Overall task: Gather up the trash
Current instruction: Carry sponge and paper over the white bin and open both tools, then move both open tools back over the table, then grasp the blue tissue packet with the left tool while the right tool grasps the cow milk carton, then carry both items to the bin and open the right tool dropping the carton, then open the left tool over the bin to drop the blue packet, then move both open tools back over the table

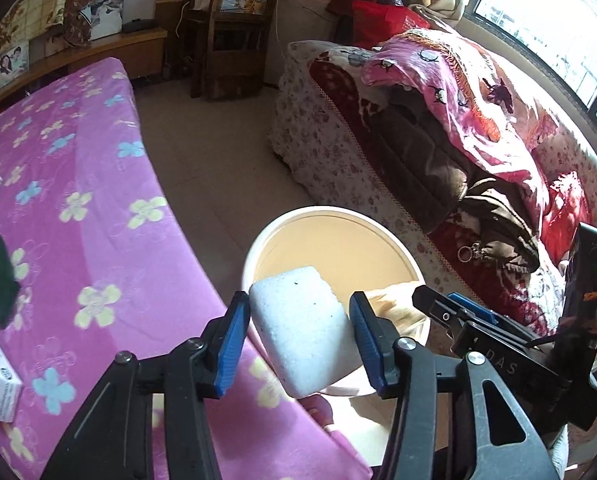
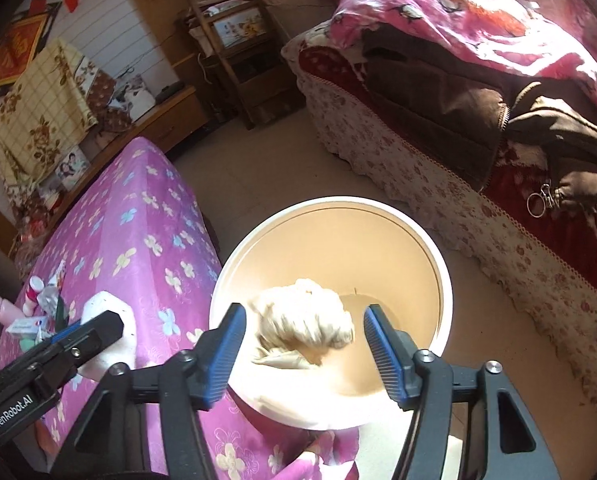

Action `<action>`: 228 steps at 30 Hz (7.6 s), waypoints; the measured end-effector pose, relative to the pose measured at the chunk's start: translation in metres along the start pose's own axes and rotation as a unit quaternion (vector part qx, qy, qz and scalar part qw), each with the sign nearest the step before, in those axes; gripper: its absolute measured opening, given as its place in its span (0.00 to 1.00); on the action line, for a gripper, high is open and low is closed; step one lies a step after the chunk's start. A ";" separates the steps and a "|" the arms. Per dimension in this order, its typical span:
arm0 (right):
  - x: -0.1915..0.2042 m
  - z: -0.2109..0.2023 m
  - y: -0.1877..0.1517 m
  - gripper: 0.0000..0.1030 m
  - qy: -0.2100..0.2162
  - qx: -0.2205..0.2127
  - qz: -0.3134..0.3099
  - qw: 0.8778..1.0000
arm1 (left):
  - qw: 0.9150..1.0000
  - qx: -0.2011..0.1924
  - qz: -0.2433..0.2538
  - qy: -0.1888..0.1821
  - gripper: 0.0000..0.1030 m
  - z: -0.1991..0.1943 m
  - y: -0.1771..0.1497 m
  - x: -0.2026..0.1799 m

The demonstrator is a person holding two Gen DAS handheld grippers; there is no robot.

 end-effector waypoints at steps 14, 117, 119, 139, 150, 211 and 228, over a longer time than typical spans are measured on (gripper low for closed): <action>0.014 0.002 -0.002 0.66 0.003 0.000 -0.021 1.000 | 1.000 0.000 -0.024 0.017 0.57 -0.008 -0.007 0.020; 0.305 0.101 -0.152 0.59 0.148 0.187 -0.319 0.917 | 0.965 -0.030 -0.187 0.182 0.56 -0.179 -0.167 0.267; 0.302 0.090 -0.145 0.59 0.154 0.174 -0.316 0.920 | 0.967 -0.032 -0.181 0.178 0.56 -0.178 -0.163 0.260; 0.211 0.002 -0.061 0.59 0.130 0.060 -0.229 0.963 | 0.985 -0.060 -0.075 0.142 0.56 -0.152 -0.087 0.161; 0.150 -0.009 -0.033 0.59 0.093 0.040 -0.180 0.978 | 0.990 -0.059 -0.034 0.120 0.56 -0.124 -0.057 0.115; 0.012 -0.009 0.008 0.68 -0.015 -0.042 -0.026 0.999 | 1.000 0.004 0.006 0.024 0.65 0.015 -0.004 0.011; 0.062 -0.007 -0.003 0.68 0.001 -0.040 -0.100 0.994 | 0.996 -0.025 -0.027 0.085 0.65 -0.036 -0.030 0.070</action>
Point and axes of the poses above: each gripper's, at about its wrist camera, not at the fingertips, and z roughly the way its jaws point, x to its left, y to its top, the point moved 4 cm from there along z, roughly the way its jaws point, and after that the axes turned 12 degrees about y, right-handed, at the moved point
